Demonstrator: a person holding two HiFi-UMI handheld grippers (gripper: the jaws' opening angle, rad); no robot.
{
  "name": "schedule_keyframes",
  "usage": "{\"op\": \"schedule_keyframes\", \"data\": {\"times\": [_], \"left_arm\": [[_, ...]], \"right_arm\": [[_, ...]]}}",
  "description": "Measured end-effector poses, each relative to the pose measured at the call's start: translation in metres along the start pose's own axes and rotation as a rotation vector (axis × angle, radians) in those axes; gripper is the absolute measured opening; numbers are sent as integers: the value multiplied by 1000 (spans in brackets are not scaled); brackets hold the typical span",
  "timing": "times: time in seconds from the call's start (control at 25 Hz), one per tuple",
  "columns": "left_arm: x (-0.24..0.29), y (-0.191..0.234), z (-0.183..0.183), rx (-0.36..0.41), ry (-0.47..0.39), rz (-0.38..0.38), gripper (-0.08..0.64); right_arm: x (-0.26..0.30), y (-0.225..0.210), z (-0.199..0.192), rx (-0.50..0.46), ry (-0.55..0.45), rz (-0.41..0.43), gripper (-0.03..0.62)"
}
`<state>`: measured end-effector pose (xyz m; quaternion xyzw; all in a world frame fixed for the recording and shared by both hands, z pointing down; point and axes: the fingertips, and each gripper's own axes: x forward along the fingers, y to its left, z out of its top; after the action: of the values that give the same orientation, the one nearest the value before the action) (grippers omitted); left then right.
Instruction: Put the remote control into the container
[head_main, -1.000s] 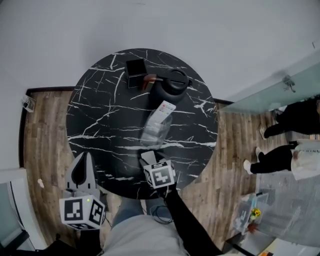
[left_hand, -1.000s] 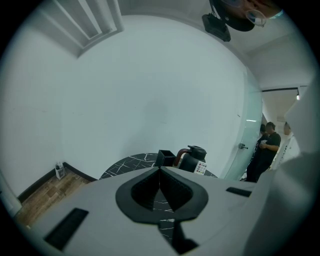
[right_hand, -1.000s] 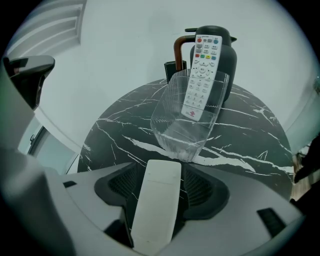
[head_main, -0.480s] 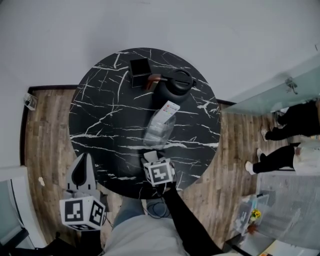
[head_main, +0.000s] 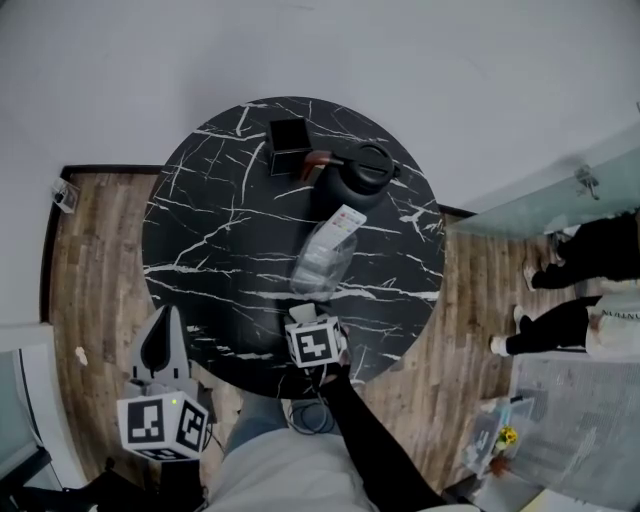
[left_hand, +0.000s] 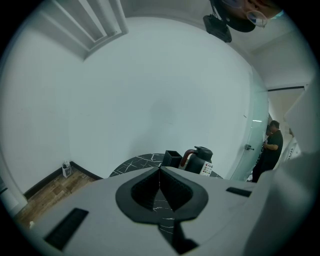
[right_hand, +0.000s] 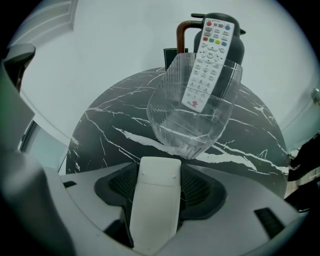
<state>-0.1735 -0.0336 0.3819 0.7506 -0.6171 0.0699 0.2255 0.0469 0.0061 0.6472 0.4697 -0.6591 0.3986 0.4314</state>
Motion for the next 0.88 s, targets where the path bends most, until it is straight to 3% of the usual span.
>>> {"op": "schedule_keyframes", "data": {"times": [0.16,0.44,0.88], "left_arm": [[1,-4,-1,7,3,0,9],[10,-16,-12,27,33,-5,9],[23,-45,-25,37,64,-34,9]], "right_arm": [[-1,-2,-1,5,-3,-6,270],[-6,5,2,20,-13,60,261],[-39,-6,15,-65,-97,92,253]]}}
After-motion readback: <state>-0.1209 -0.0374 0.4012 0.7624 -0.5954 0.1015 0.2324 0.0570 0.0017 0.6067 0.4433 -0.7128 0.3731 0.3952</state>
